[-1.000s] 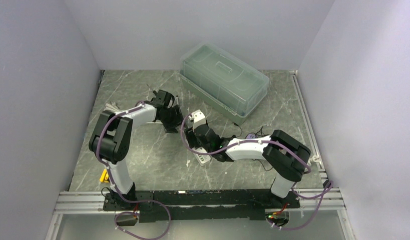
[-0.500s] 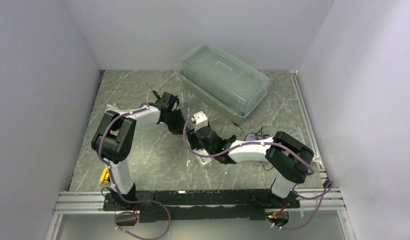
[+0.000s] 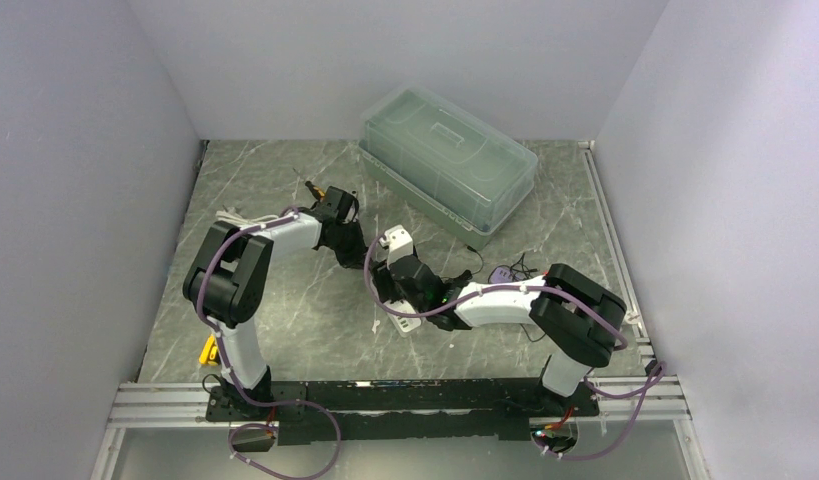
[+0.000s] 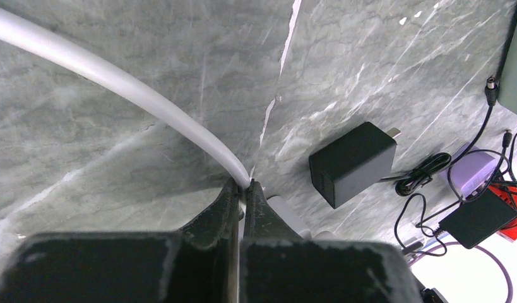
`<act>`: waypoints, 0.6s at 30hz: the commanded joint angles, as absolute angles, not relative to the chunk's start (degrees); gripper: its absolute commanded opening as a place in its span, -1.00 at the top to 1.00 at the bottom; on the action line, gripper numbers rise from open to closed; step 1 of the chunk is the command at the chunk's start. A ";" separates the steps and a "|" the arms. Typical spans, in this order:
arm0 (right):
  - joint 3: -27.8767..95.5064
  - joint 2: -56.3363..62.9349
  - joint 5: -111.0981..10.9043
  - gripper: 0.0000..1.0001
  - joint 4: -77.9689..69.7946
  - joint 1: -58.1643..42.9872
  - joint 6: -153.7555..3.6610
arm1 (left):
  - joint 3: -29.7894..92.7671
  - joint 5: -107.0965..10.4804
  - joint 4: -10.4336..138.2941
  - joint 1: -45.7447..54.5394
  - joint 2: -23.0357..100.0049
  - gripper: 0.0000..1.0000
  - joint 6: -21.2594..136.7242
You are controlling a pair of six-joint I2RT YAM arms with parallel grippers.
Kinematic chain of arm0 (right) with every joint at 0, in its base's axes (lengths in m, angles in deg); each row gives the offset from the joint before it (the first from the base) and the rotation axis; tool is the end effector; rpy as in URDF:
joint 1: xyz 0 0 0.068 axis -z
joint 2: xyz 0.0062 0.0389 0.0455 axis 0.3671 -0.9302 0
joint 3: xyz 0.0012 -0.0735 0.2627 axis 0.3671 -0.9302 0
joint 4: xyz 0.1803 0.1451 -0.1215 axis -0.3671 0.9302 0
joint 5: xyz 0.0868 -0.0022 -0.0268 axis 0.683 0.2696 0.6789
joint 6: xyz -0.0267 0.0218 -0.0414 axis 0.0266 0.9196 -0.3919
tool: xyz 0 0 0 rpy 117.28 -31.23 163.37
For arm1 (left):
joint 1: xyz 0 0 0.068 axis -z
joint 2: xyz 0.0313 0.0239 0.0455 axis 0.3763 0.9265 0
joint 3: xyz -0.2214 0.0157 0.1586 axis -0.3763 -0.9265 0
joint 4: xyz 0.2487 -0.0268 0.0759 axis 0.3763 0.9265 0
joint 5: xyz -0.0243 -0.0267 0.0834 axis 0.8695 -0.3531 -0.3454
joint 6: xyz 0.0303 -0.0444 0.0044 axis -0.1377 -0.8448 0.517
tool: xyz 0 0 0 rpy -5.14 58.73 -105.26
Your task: Pull the plug off the socket
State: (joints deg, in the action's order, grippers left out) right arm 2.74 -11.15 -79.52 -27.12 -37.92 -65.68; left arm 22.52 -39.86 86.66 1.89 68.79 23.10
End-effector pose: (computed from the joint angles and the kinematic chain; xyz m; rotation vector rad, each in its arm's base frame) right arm 0.1843 0.2864 0.1727 -0.5367 1.9869 0.4347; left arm 0.3260 -0.1563 0.1499 -0.4484 2.7997 -0.7295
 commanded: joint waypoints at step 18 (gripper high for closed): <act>3.27 -11.08 -76.07 1.00 -30.60 -35.91 -58.70 | 22.07 -44.29 87.56 2.07 65.55 1.00 23.32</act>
